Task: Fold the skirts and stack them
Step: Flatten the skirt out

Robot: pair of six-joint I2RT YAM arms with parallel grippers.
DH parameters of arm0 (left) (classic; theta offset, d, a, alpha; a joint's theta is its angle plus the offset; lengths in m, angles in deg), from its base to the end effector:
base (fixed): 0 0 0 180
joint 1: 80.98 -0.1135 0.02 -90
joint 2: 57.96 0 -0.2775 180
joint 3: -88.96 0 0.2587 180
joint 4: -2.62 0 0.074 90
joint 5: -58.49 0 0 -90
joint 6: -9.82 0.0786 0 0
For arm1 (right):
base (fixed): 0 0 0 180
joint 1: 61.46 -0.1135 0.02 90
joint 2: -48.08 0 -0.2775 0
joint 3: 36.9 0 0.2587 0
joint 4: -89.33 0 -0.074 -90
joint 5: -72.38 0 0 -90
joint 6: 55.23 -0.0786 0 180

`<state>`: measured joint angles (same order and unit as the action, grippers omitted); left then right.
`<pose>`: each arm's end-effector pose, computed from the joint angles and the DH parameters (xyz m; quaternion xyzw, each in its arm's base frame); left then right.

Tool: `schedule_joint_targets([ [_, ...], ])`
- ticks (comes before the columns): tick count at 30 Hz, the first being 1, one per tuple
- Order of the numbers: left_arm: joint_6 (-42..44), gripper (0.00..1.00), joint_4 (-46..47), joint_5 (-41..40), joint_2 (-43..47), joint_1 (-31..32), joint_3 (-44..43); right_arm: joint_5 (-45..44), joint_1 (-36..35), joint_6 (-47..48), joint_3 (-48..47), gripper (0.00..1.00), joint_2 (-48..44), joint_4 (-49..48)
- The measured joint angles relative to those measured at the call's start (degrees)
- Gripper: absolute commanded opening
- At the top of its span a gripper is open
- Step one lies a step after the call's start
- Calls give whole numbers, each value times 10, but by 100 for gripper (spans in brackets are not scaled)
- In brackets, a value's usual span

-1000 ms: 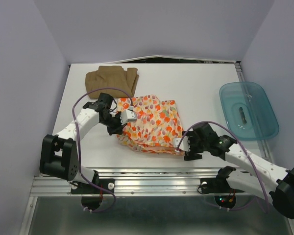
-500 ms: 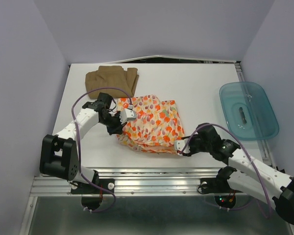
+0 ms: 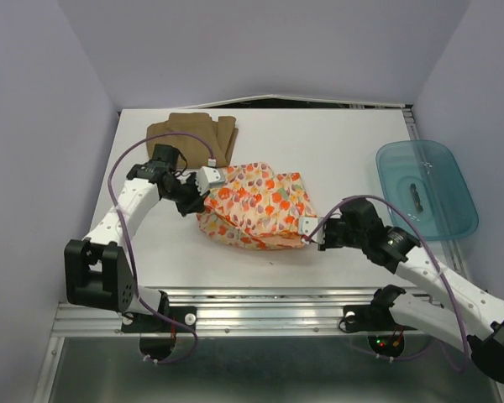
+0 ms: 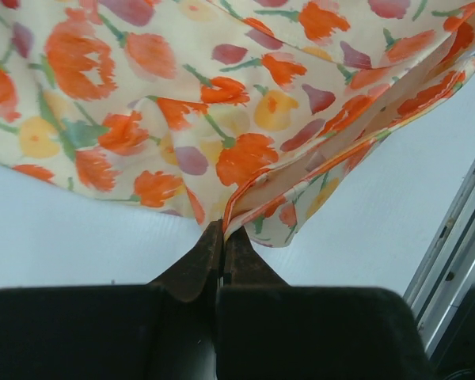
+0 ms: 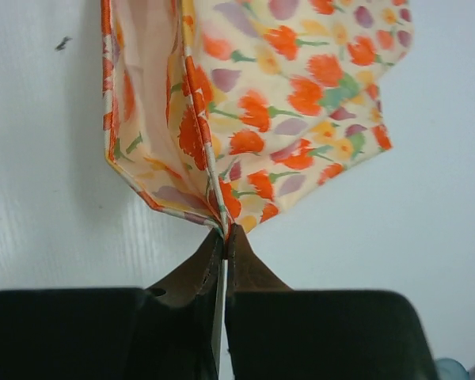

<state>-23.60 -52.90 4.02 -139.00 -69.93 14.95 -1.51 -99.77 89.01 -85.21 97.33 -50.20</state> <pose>0.2829 -0.1018 0.2335 0.5750 0.7283 -0.1859 0.3230 0.1510 0.1471 0.2206 -0.6920 0.5821 0.0700 0.4211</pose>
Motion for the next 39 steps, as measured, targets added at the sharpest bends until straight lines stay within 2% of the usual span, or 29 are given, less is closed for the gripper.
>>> schedule_joint_targets([
  [5,-42,0,8,-9,35,-20,-77,-68,1,-67,-106,1,29,9],
  [13,-133,0,91,-61,134,-24,-156,-182,26,-167,-329,1,122,13],
  [20,-165,0,114,-87,231,-24,-168,-253,26,-211,-461,1,120,36],
  [26,-170,0,104,-47,371,-20,-167,-243,25,-247,-539,1,87,119],
  [31,-167,0,61,9,454,-18,-171,-186,19,-283,-591,1,54,189],
  [34,-160,0,31,31,461,-18,-172,-165,19,-298,-592,1,43,217],
  [39,-151,0,3,27,419,-18,-125,-203,20,-305,-466,1,45,201],
])
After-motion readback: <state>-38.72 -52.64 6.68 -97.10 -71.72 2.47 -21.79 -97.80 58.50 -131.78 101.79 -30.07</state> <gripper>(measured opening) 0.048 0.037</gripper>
